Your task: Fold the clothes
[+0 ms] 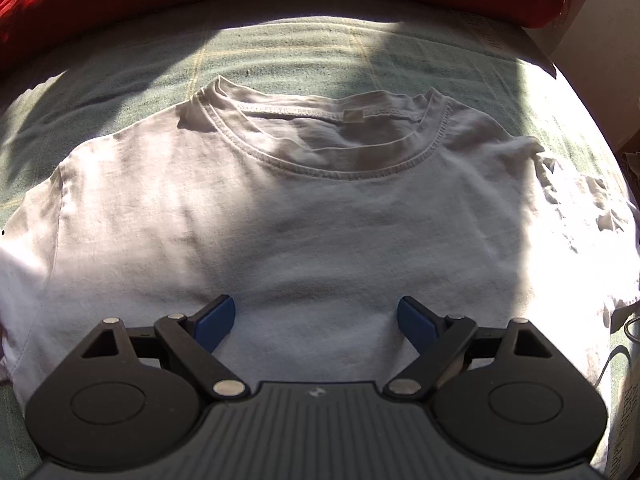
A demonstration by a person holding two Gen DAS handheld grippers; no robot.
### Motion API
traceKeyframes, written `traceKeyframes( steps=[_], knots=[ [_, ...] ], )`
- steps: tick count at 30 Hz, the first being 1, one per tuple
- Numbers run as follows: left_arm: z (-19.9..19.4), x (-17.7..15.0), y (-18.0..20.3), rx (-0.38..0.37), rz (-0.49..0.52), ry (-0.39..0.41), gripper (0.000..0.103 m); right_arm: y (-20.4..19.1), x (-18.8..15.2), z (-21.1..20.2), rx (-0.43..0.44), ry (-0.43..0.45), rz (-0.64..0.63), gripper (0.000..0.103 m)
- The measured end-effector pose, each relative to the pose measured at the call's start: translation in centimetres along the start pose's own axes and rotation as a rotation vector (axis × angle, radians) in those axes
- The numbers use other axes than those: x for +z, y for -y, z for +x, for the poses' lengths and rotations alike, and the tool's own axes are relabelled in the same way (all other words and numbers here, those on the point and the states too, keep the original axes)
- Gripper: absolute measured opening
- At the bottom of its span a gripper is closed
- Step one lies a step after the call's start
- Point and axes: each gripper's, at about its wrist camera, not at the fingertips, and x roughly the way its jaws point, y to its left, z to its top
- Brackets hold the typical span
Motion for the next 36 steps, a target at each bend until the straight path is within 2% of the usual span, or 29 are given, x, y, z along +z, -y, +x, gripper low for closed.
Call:
traceKeyframes(
  steps=[1, 4, 7, 9, 13, 15, 16, 17, 19, 22, 26, 30, 32, 34, 36],
  knots=[
    [0.0, 0.0, 0.0, 0.001, 0.001, 0.002, 0.089, 1.5, 0.3, 0.5, -0.039, -0.002, -0.003, 0.056],
    [0.2, 0.1, 0.0, 0.002, 0.002, 0.010, 0.090, 5.4, 1.7, 1.4, -0.085, -0.010, 0.060, 0.056],
    [0.2, 0.0, 0.1, 0.005, -0.005, 0.020, 0.091, 6.9, 2.7, 0.8, -0.107, -0.008, 0.113, 0.056],
    [0.1, -0.1, 0.0, 0.000, 0.000, 0.028, 0.091, 6.5, 2.5, -1.2, -0.042, 0.030, 0.127, 0.056],
    [-0.1, -0.2, -0.2, -0.015, 0.011, 0.031, 0.091, 4.1, 0.9, -1.6, 0.021, 0.033, 0.113, 0.058],
    [-0.1, -0.1, -0.3, -0.023, 0.020, 0.024, 0.091, 3.7, 0.6, 1.0, -0.002, -0.016, 0.106, 0.058],
    [-0.1, 0.0, -0.4, -0.028, 0.024, 0.020, 0.091, 3.5, 0.5, 2.3, -0.014, -0.041, 0.102, 0.061],
    [-0.1, 0.0, -0.5, -0.033, 0.028, 0.017, 0.091, 3.8, 0.7, 2.6, -0.017, -0.007, 0.098, 0.070],
    [-0.1, 0.0, -0.7, -0.043, 0.036, 0.017, 0.091, 4.3, 1.7, 2.7, -0.034, -0.016, 0.122, 0.073],
    [-0.1, -0.3, -0.8, -0.051, 0.036, 0.032, 0.091, 4.3, 2.1, 0.7, -0.031, -0.002, 0.168, 0.071],
    [-0.2, -0.6, -0.8, -0.049, 0.030, 0.053, 0.091, 0.5, 0.1, -2.7, 0.050, 0.026, 0.076, 0.071],
    [-0.3, -0.8, -0.9, -0.056, 0.042, 0.063, 0.091, -5.6, -2.9, -1.8, 0.025, 0.026, -0.141, 0.071],
    [-0.3, -0.9, -1.0, -0.064, 0.050, 0.065, 0.091, -6.7, -4.5, -0.6, -0.029, 0.007, -0.193, 0.072],
    [-0.4, -1.0, -1.1, -0.071, 0.051, 0.067, 0.091, -6.3, -6.3, -1.0, -0.025, 0.027, -0.162, 0.077],
    [-0.4, -1.0, -1.2, -0.078, 0.050, 0.069, 0.091, -5.2, -6.8, -1.7, -0.009, -0.005, -0.118, 0.079]
  ],
)
